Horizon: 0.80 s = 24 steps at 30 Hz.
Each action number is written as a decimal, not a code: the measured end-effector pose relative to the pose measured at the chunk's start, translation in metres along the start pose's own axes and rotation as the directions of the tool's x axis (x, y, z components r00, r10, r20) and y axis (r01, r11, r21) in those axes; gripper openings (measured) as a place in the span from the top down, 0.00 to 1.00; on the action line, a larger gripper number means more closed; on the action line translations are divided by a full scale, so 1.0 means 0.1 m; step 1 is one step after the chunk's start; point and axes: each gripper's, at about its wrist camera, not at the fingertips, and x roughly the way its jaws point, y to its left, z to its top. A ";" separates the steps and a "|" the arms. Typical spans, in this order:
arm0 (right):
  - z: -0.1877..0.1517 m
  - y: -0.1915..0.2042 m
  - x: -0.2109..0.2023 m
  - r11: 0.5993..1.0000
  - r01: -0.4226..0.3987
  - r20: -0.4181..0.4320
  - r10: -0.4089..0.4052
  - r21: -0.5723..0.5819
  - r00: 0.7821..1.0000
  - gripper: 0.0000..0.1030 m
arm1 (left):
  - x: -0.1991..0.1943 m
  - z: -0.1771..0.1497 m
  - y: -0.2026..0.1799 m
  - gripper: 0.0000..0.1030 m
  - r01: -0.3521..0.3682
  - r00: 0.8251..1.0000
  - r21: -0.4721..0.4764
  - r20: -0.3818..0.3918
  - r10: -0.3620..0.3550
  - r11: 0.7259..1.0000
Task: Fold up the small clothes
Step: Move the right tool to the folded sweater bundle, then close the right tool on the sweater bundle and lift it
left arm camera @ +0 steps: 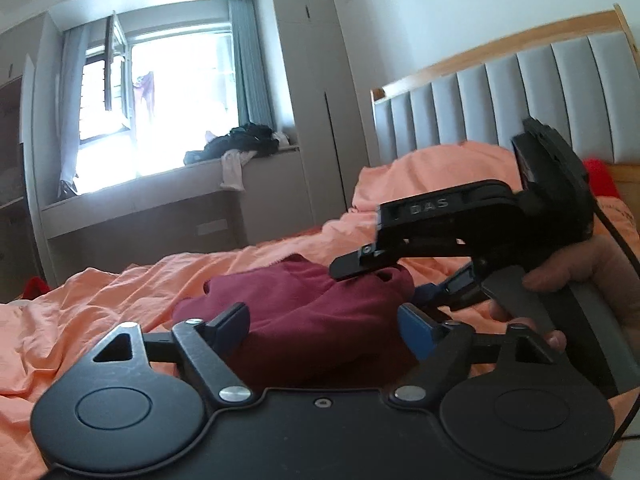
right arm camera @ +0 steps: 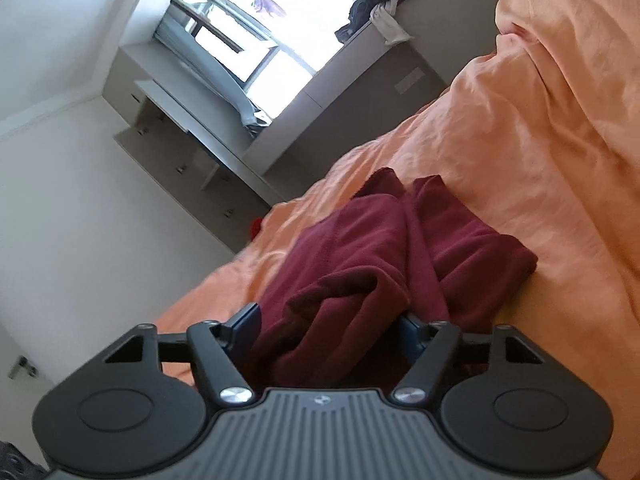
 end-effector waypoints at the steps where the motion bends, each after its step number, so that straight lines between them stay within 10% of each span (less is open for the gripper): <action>1: 0.00 -0.01 0.01 1.000 0.006 -0.008 -0.006 0.004 1.000 0.27 | 0.00 -0.01 -0.02 0.20 0.004 1.000 0.014 -0.003 -0.004 1.000; 8: 0.08 -0.10 0.04 0.997 -0.005 0.033 0.003 0.075 0.999 0.20 | 0.10 -0.01 -0.12 0.26 -0.031 0.999 0.091 -0.033 0.034 0.995; 15: 0.17 0.04 0.12 0.998 0.037 0.057 -0.033 -0.059 0.998 0.62 | 0.13 0.02 -0.19 0.62 -0.084 0.996 0.061 0.008 0.084 0.995; 24: 0.45 0.19 -0.04 0.955 0.054 0.218 0.011 -0.292 0.976 0.74 | 0.45 0.35 -0.29 0.84 -0.016 0.999 -0.096 -0.039 0.012 0.995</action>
